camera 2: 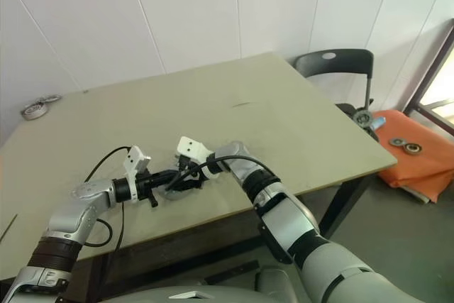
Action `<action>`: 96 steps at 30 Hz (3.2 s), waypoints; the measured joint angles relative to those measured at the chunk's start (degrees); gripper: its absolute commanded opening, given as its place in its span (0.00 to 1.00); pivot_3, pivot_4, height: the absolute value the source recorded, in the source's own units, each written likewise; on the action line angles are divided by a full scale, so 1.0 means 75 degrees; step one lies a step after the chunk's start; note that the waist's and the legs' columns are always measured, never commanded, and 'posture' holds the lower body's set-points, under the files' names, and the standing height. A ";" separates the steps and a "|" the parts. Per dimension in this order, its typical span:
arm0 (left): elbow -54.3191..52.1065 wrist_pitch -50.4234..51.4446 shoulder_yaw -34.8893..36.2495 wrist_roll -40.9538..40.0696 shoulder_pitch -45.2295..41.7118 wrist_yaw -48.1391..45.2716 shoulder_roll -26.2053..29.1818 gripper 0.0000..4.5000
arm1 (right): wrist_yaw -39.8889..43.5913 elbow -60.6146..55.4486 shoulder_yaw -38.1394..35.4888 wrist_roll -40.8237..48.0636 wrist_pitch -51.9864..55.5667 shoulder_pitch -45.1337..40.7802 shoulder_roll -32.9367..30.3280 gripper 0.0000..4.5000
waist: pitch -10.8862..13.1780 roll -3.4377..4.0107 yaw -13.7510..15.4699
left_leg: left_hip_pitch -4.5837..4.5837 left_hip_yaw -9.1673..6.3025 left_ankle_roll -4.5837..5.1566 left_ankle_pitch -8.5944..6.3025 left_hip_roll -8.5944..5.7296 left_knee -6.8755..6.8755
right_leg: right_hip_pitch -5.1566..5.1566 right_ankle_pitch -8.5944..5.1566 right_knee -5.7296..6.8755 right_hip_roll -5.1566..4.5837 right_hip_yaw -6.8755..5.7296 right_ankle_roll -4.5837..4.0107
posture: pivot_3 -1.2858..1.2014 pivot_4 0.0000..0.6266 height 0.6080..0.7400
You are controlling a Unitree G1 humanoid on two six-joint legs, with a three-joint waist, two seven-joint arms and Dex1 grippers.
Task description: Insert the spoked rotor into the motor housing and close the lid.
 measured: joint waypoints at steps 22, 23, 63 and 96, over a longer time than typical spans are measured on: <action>0.0145 -0.0231 0.0031 0.0071 -0.0055 0.0105 -0.0024 0.33 | -0.0070 0.0026 -0.0011 -0.0005 0.0001 -0.0022 -0.0006 0.89 | -0.0013 0.0029 0.0096 | -0.0054 0.0017 0.0035 -0.0020 0.0079 0.0001 | -0.0025 0.0001 -0.0037 -0.0006 -0.0083 0.0002 | 0.52 0.00 1.00; 0.0146 -0.0227 0.0031 0.0071 -0.0052 0.0105 -0.0025 0.33 | -0.0069 0.0027 -0.0010 -0.0005 0.0001 -0.0017 -0.0005 0.89 | -0.0005 0.0016 0.0118 | -0.0019 0.0017 0.0035 -0.0020 0.0063 0.0001 | -0.0021 0.0001 -0.0005 -0.0020 -0.0080 0.0002 | 0.52 0.00 1.00; -0.0084 0.0115 0.0077 -0.0065 -0.0012 -0.0057 0.0109 0.01 | 0.0099 -0.0006 -0.0047 -0.0031 0.0001 -0.0041 0.0097 0.89 | 0.0022 -0.0248 0.0023 | 0.0116 -0.0026 -0.0150 0.0089 0.0008 -0.0206 | 0.0554 -0.0857 0.0654 0.0174 0.0859 0.0031 | 0.52 0.00 1.00; -0.0190 -0.0004 0.0046 0.0025 -0.0255 -0.0167 0.0264 0.01 | 0.2197 -0.1315 -0.0912 0.1092 0.3640 -0.0360 -0.0581 0.89 | 0.0015 -0.0264 0.0009 | -0.0018 -0.0054 -0.0154 0.0111 -0.0004 -0.0290 | 0.0420 -0.0836 0.0559 0.0167 0.0862 0.0113 | 0.52 0.00 1.00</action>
